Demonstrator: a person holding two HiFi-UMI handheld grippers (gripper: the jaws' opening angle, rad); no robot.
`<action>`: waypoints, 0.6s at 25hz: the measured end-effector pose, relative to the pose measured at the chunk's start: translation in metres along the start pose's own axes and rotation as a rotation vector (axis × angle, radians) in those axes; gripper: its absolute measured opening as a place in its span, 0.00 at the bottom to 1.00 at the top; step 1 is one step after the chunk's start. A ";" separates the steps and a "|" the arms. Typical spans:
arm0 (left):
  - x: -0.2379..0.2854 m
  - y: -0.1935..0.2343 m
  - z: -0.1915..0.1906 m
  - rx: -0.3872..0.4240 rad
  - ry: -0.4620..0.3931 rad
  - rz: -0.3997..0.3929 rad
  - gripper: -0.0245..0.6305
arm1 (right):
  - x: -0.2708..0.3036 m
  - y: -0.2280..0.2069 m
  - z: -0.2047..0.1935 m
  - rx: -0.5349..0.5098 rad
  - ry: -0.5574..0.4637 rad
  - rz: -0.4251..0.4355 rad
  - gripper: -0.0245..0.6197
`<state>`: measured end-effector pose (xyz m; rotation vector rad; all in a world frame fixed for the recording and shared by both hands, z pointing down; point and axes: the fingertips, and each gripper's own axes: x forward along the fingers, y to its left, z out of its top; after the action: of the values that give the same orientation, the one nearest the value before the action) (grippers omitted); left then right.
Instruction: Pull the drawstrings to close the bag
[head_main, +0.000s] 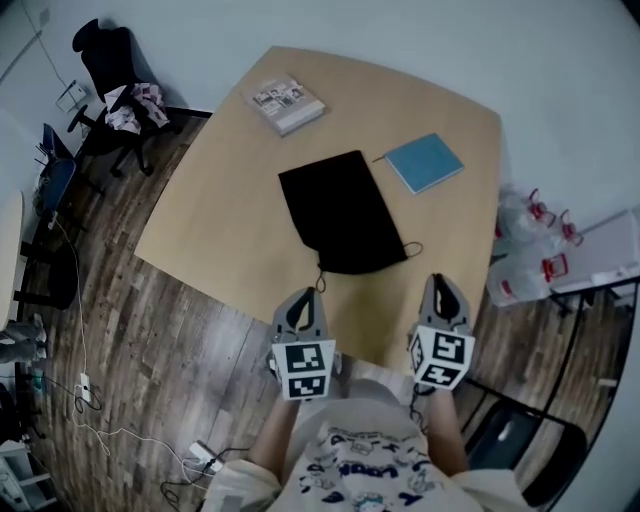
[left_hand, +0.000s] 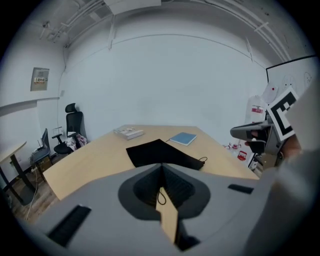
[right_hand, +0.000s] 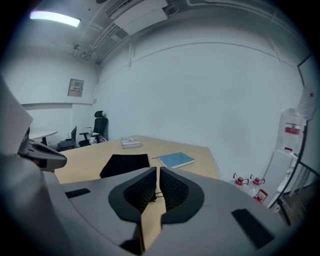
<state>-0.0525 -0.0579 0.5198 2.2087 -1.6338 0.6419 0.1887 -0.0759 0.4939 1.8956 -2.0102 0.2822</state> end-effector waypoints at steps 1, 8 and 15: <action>0.011 0.002 -0.003 0.001 0.024 -0.017 0.03 | 0.009 0.001 0.000 0.003 0.017 -0.005 0.04; 0.065 0.008 -0.037 -0.013 0.189 -0.062 0.03 | 0.052 -0.001 -0.019 -0.024 0.133 -0.022 0.04; 0.087 0.001 -0.068 -0.039 0.320 -0.126 0.09 | 0.078 -0.007 -0.038 -0.058 0.219 0.001 0.04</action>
<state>-0.0436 -0.0945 0.6232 2.0354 -1.3257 0.8680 0.1978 -0.1329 0.5588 1.7462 -1.8546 0.4085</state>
